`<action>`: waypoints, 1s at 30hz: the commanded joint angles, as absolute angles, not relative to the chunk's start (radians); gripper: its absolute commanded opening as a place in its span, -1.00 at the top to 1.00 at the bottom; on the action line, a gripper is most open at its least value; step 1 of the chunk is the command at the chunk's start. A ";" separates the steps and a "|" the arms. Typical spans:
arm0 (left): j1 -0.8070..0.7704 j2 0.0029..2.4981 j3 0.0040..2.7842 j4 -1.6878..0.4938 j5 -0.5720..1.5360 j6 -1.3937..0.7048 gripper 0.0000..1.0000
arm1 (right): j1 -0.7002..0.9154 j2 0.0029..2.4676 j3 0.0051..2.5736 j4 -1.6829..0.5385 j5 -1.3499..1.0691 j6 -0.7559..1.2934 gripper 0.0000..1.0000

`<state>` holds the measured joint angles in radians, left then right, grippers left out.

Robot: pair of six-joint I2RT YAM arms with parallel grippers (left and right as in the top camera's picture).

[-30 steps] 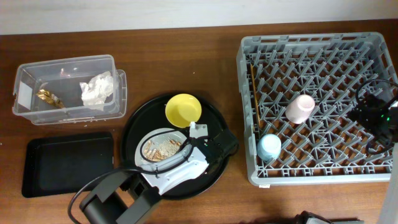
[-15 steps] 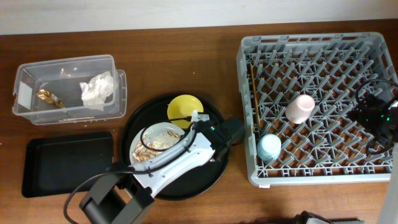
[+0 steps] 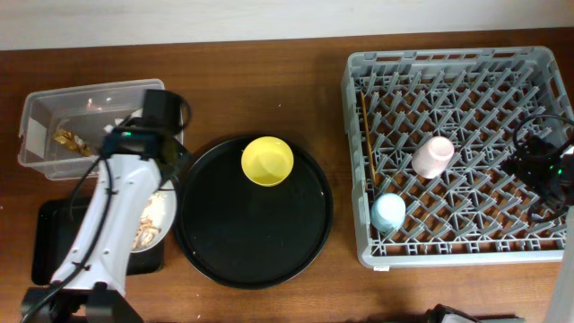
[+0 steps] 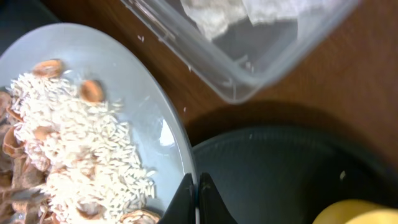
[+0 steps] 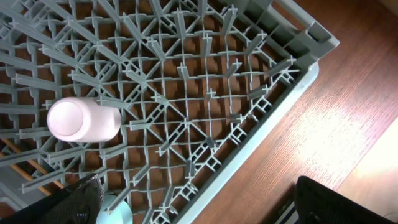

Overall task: Sort waste into correct bins and load items into the dishwasher rack
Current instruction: 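Lift the plate left and tip scraps onto the small black tray, then shake the tilted plate over the small tray to empty it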

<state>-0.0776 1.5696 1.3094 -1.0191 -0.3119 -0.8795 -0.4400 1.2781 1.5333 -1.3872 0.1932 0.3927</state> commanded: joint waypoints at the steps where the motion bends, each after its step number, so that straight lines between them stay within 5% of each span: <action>1: 0.036 1.549 1.330 -0.983 -0.198 -0.859 0.98 | -0.446 1.271 1.537 -1.388 0.195 0.402 -0.97; 30: 0.670 1.549 1.328 -0.969 0.785 -0.454 0.98 | -0.446 1.271 1.537 -1.388 0.195 0.402 -0.97</action>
